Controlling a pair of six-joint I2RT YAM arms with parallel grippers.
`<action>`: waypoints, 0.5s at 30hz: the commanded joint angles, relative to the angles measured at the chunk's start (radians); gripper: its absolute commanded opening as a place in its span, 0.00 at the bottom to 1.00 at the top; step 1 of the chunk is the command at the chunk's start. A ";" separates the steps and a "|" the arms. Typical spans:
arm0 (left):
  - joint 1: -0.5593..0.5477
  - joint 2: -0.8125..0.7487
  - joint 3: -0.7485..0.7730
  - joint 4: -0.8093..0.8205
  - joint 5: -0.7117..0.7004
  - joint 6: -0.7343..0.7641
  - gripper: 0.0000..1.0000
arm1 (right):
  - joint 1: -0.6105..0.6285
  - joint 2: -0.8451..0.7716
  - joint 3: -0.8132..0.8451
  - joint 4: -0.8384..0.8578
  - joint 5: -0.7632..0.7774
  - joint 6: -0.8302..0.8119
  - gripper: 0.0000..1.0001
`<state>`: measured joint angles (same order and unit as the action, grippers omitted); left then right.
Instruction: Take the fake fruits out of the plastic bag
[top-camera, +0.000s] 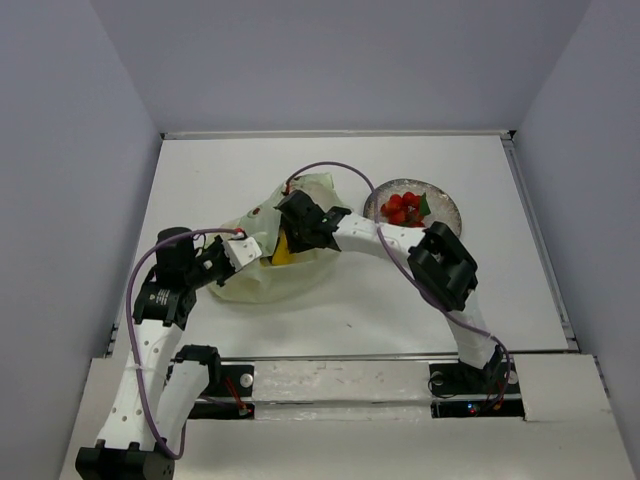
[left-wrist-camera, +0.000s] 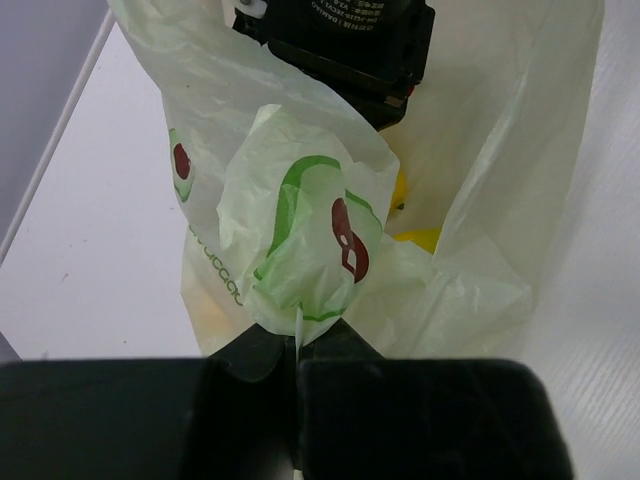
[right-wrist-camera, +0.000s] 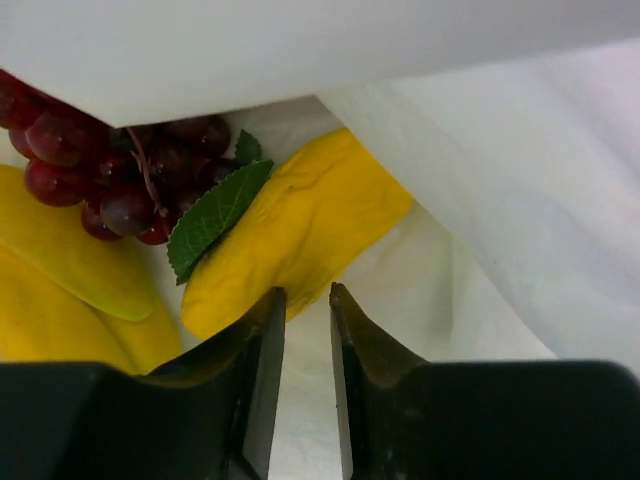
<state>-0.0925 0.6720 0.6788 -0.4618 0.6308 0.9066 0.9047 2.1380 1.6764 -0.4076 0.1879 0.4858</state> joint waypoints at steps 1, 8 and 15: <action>-0.006 -0.002 -0.002 0.061 -0.022 -0.037 0.09 | 0.005 0.037 -0.030 -0.077 0.054 -0.044 0.19; -0.006 0.012 0.021 0.184 -0.175 -0.242 0.07 | 0.005 -0.072 0.016 -0.086 0.032 -0.130 0.01; -0.006 0.014 0.005 0.207 -0.229 -0.262 0.02 | 0.005 -0.269 -0.079 0.032 -0.079 -0.187 0.01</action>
<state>-0.0925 0.7033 0.6792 -0.3092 0.4263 0.6544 0.9092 2.0212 1.6314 -0.4763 0.1650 0.3435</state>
